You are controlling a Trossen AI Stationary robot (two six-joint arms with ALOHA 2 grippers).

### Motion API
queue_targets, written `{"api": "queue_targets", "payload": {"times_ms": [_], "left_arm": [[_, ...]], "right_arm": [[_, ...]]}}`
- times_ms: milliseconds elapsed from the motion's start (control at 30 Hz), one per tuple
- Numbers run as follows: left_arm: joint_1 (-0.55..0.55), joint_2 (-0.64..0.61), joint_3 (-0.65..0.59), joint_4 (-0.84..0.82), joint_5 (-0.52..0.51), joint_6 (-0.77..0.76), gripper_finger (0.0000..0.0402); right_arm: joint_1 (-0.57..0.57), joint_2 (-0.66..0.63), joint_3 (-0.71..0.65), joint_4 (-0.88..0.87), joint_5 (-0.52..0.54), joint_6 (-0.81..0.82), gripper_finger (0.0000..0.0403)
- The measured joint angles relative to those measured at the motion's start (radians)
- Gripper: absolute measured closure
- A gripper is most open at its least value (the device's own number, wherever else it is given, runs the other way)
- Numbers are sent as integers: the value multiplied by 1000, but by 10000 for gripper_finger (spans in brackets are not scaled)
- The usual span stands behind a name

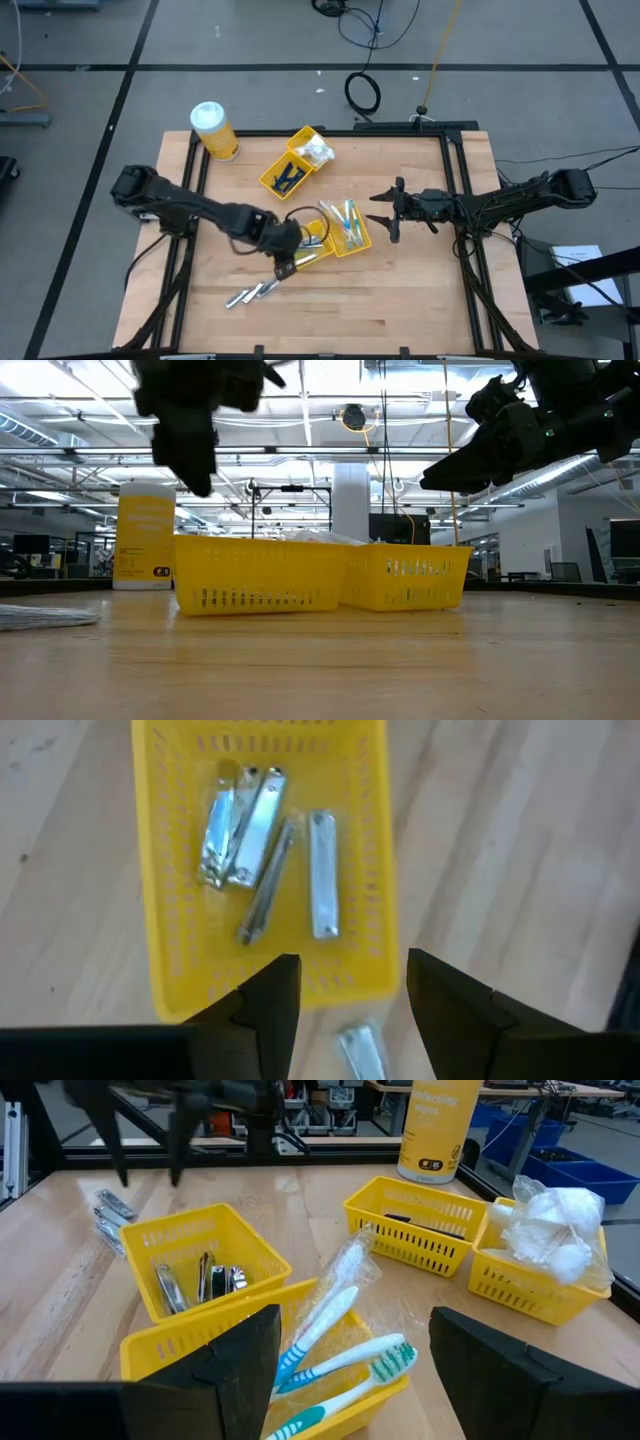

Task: Pick & Place Travel size toiletries
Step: Put the silver nail cutter into the bottom left yellow basket

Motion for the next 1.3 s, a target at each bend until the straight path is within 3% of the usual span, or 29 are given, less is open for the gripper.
{"api": "queue_targets", "payload": {"times_ms": [233,500,767,1000,1300], "left_arm": [[-152,-28,0,-3,-44,-192,220],[-313,71,0,11,-154,-362,220],[-306,213,0,-29,44,-464,220],[-288,296,2,-23,66,-466,220],[-258,300,1,-28,153,-499,220]], "right_arm": [[0,0,0,2,0,0,161],[0,0,0,3,0,-1,161],[0,0,0,4,0,0,161],[0,0,0,4,0,0,161],[0,0,0,4,0,0,161]]}}
